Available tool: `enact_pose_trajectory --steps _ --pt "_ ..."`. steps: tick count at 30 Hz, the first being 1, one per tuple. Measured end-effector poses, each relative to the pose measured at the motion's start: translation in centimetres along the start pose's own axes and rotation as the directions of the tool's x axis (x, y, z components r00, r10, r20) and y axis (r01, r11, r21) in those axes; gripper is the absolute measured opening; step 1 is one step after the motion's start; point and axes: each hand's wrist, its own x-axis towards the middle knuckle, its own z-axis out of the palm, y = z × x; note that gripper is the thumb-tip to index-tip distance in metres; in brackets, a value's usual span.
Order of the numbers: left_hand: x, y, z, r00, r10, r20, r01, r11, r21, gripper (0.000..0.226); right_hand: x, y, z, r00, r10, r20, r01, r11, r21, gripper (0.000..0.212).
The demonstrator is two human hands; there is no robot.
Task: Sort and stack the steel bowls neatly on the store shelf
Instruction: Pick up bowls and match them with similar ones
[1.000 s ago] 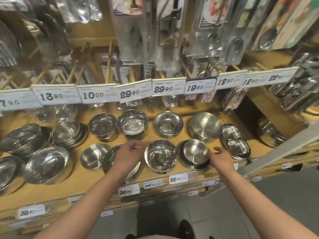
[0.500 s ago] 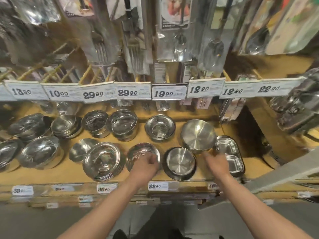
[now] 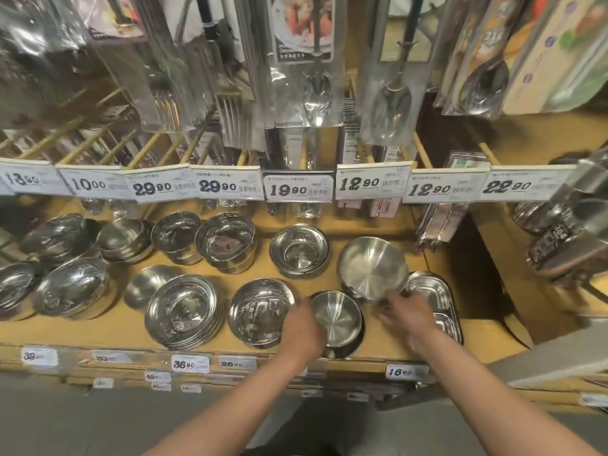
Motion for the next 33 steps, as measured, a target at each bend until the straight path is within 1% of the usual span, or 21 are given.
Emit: enact_pose_trajectory --steps 2,6,8,9,12,14,16,18,21,23,25,27,29,31,33 --pt "0.2 0.3 0.4 1.000 -0.024 -0.002 0.024 0.998 0.049 0.048 0.1 0.1 -0.2 0.999 0.027 0.044 -0.030 0.997 0.068 0.015" --pt "0.7 0.4 1.0 0.997 -0.079 -0.012 0.080 0.984 0.160 0.050 -0.6 1.2 -0.2 0.982 0.076 0.172 -0.086 0.995 0.051 0.039" --pt "0.9 0.5 1.4 0.996 -0.089 -0.019 0.091 0.976 0.198 0.052 -0.9 2.3 -0.2 0.965 0.110 0.236 -0.125 0.991 0.051 0.041" --pt "1.1 0.6 1.6 0.995 -0.097 -0.020 0.099 0.973 0.208 0.055 -1.0 2.9 -0.2 0.957 0.124 0.262 -0.139 0.989 0.042 0.039" --pt "1.4 0.7 1.7 0.993 -0.116 -0.033 0.120 0.970 0.211 0.057 -1.4 4.4 -0.2 0.934 0.155 0.322 -0.169 0.985 0.018 0.028" --pt "1.4 0.6 1.3 0.992 -0.121 -0.038 0.126 0.974 0.189 0.056 -1.6 5.1 -0.1 0.920 0.164 0.356 -0.183 0.983 0.018 0.032" --pt "1.2 0.5 0.5 0.992 -0.118 -0.042 0.123 0.980 0.158 0.063 -1.8 5.4 0.2 0.904 0.158 0.398 -0.180 0.983 0.020 0.037" --pt "0.8 0.2 -0.5 0.992 -0.116 -0.044 0.120 0.985 0.122 0.068 -2.0 5.5 0.8 0.891 0.152 0.427 -0.180 0.983 0.026 0.047" --pt "0.2 -0.2 -2.3 0.993 -0.105 -0.060 0.109 0.992 0.066 0.061 -2.3 5.7 2.0 0.892 0.133 0.433 -0.160 0.987 0.025 0.058" --pt "0.0 -0.7 -3.7 0.989 -0.110 -0.097 0.114 0.993 0.033 0.052 -2.6 5.7 2.8 0.906 0.091 0.413 -0.115 0.993 0.034 0.053" --pt "-0.3 -1.2 -5.3 0.985 -0.123 -0.124 0.123 0.992 -0.009 0.046 -2.9 5.7 3.3 0.933 0.050 0.357 -0.065 0.997 0.032 0.042" --pt "-0.4 -1.6 -6.6 0.979 -0.160 -0.128 0.149 0.984 -0.095 0.046 -3.3 5.5 3.2 0.955 0.034 0.294 -0.034 0.999 -0.003 0.033" --pt "-0.4 -1.9 -7.6 0.974 -0.193 -0.116 0.171 0.969 -0.176 0.050 -4.2 5.4 2.2 0.962 0.031 0.270 -0.028 0.999 -0.016 0.028" --pt "-0.1 -2.1 -7.8 0.974 -0.206 -0.097 0.181 0.959 -0.218 0.054 -5.3 5.5 0.3 0.967 0.007 0.253 0.001 0.999 -0.032 0.026" --pt "0.1 -1.9 -7.4 0.978 -0.190 -0.080 0.170 0.963 -0.210 0.054 -6.4 5.7 -2.2 0.975 -0.006 0.223 0.017 0.999 -0.050 0.028"
